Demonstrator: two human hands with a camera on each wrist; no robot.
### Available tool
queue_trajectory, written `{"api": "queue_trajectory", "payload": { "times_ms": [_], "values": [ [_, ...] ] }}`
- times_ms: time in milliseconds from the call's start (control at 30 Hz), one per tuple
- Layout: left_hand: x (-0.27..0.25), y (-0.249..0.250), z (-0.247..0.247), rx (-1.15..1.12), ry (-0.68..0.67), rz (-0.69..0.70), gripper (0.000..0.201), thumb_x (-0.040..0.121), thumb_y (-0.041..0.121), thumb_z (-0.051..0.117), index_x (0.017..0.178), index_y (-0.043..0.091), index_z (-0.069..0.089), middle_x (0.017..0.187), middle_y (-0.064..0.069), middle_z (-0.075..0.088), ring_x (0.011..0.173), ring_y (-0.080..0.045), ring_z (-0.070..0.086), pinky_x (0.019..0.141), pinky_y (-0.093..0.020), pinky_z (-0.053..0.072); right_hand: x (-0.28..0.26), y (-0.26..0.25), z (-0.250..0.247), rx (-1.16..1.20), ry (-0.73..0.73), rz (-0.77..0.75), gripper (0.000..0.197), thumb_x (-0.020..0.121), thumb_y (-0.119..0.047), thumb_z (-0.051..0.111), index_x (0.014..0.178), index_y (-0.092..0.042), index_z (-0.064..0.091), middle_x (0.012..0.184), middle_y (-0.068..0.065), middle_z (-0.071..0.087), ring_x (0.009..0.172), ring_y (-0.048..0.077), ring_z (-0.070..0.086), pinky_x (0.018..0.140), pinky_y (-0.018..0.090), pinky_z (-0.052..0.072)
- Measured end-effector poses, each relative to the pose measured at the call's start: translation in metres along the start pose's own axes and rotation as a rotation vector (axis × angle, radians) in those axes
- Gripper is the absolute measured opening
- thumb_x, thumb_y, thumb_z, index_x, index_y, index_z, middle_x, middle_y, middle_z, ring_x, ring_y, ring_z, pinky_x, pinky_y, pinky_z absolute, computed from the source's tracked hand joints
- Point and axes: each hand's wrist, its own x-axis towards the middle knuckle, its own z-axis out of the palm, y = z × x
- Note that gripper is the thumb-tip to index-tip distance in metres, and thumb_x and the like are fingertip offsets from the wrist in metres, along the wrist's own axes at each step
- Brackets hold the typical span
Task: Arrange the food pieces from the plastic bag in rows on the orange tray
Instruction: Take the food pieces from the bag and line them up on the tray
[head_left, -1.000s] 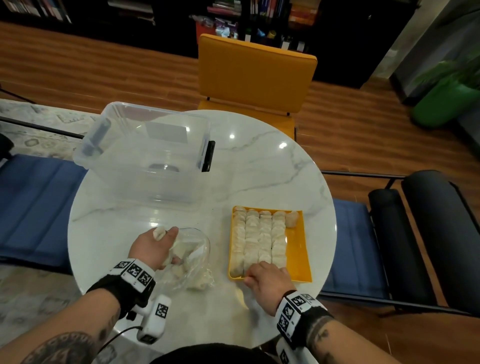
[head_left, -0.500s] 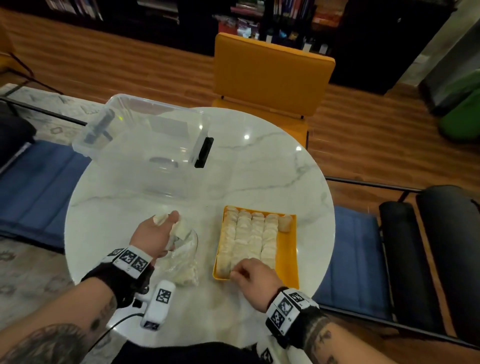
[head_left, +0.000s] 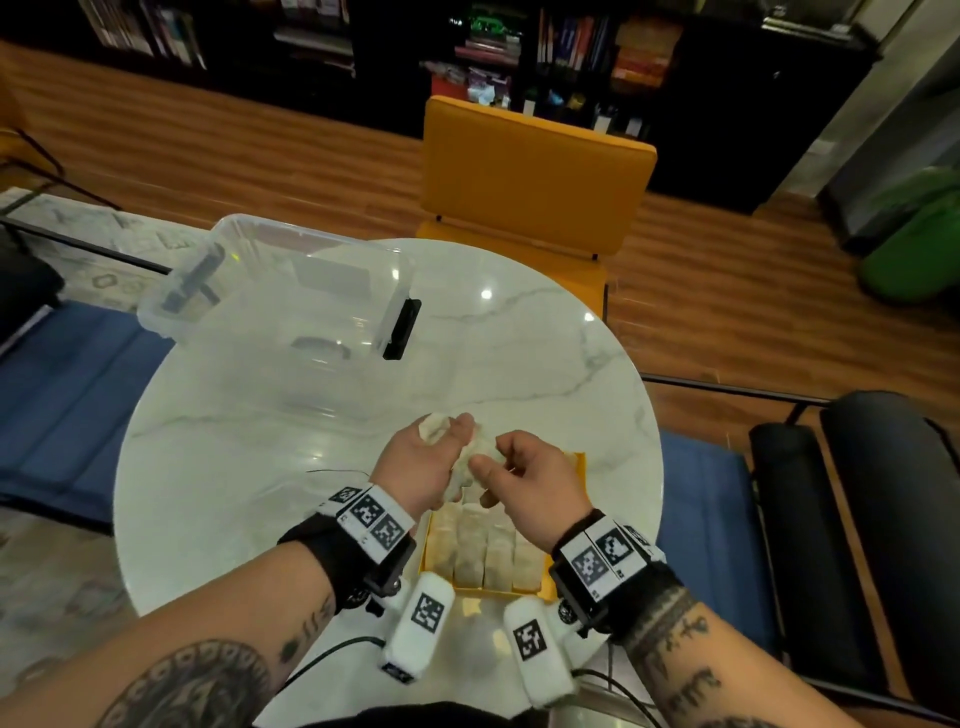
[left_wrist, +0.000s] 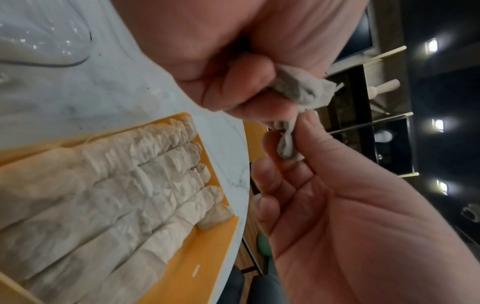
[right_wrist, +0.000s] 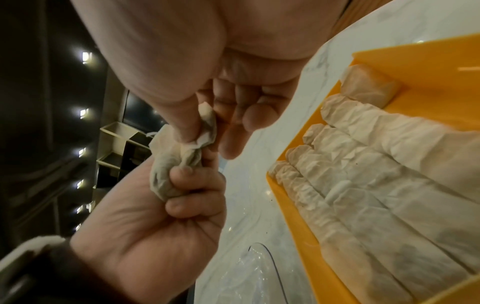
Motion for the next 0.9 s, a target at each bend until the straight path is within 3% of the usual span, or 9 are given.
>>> {"api": "queue_trajectory", "payload": {
  "times_ms": [167, 267, 367, 500, 633, 700, 833, 900],
  "values": [
    [-0.003, -0.005, 0.002, -0.194, -0.137, -0.096, 0.031, 0.089, 0.048, 0.064, 0.103, 0.021, 0.07, 0.071, -0.005, 0.064, 0.055, -0.02, 0.049, 0.05, -0.027, 0.03, -0.001, 0.002, -0.009, 0.104, -0.022, 0.027, 0.008, 0.091, -0.024, 0.068, 0.09, -0.023, 0.06, 0.073, -0.002, 0.063, 0.057, 0.011, 0.064, 0.054, 0.022, 0.045],
    [-0.003, -0.008, 0.006, -0.141, -0.277, -0.049, 0.043, 0.084, 0.053, 0.066, 0.109, 0.018, 0.068, 0.068, -0.014, 0.057, 0.042, -0.014, 0.04, 0.044, -0.022, 0.027, 0.0, 0.007, -0.009, 0.059, 0.003, 0.028, 0.003, 0.09, -0.023, 0.067, 0.092, -0.021, 0.067, 0.064, -0.009, 0.064, 0.052, 0.005, 0.058, 0.052, 0.025, 0.047],
    [-0.002, -0.01, 0.009, -0.132, -0.353, -0.073, 0.043, 0.083, 0.051, 0.07, 0.113, 0.02, 0.067, 0.071, -0.016, 0.052, 0.042, -0.013, 0.036, 0.043, -0.021, 0.022, -0.002, 0.014, -0.008, -0.02, 0.039, 0.008, 0.011, 0.087, -0.026, 0.069, 0.097, -0.025, 0.064, 0.061, -0.009, 0.058, 0.053, 0.009, 0.054, 0.054, 0.031, 0.052],
    [0.0, -0.013, 0.007, -0.268, -0.264, -0.206, 0.035, 0.088, 0.038, 0.068, 0.112, 0.013, 0.068, 0.064, -0.004, 0.054, 0.043, -0.011, 0.036, 0.038, -0.017, 0.021, -0.005, 0.018, -0.016, 0.075, 0.064, 0.036, 0.015, 0.088, -0.022, 0.073, 0.093, -0.025, 0.059, 0.069, -0.005, 0.059, 0.055, 0.013, 0.058, 0.052, 0.017, 0.045],
    [0.004, -0.011, 0.003, -0.368, -0.237, -0.302, 0.018, 0.091, 0.03, 0.067, 0.089, 0.013, 0.063, 0.058, 0.001, 0.048, 0.038, -0.006, 0.033, 0.033, -0.014, 0.02, -0.008, 0.025, -0.022, 0.207, 0.149, 0.081, 0.012, 0.091, -0.019, 0.069, 0.088, -0.012, 0.06, 0.071, 0.0, 0.067, 0.057, 0.012, 0.064, 0.053, 0.022, 0.045],
    [0.007, -0.011, 0.002, -0.369, -0.225, -0.315, 0.024, 0.091, 0.033, 0.067, 0.08, 0.014, 0.057, 0.061, 0.0, 0.047, 0.037, -0.006, 0.032, 0.032, -0.015, 0.02, -0.009, 0.027, -0.024, 0.32, 0.18, 0.116, 0.012, 0.091, -0.017, 0.068, 0.086, -0.013, 0.058, 0.068, -0.003, 0.066, 0.062, 0.015, 0.067, 0.053, 0.025, 0.045],
    [0.007, -0.011, 0.004, -0.349, -0.241, -0.322, 0.027, 0.096, 0.04, 0.058, 0.091, 0.013, 0.058, 0.073, -0.003, 0.056, 0.038, -0.006, 0.03, 0.033, -0.014, 0.019, -0.011, 0.029, -0.024, 0.542, 0.199, 0.178, 0.014, 0.089, -0.012, 0.07, 0.084, -0.015, 0.057, 0.068, -0.003, 0.066, 0.074, 0.022, 0.07, 0.056, 0.026, 0.046],
    [0.007, -0.014, 0.006, -0.338, -0.266, -0.329, 0.029, 0.097, 0.042, 0.055, 0.091, 0.014, 0.059, 0.07, -0.003, 0.053, 0.038, -0.006, 0.028, 0.033, -0.015, 0.018, -0.013, 0.032, -0.022, 0.599, 0.197, 0.203, 0.015, 0.087, -0.011, 0.071, 0.083, -0.016, 0.058, 0.07, 0.0, 0.065, 0.076, 0.021, 0.067, 0.058, 0.027, 0.047]
  ]
}}
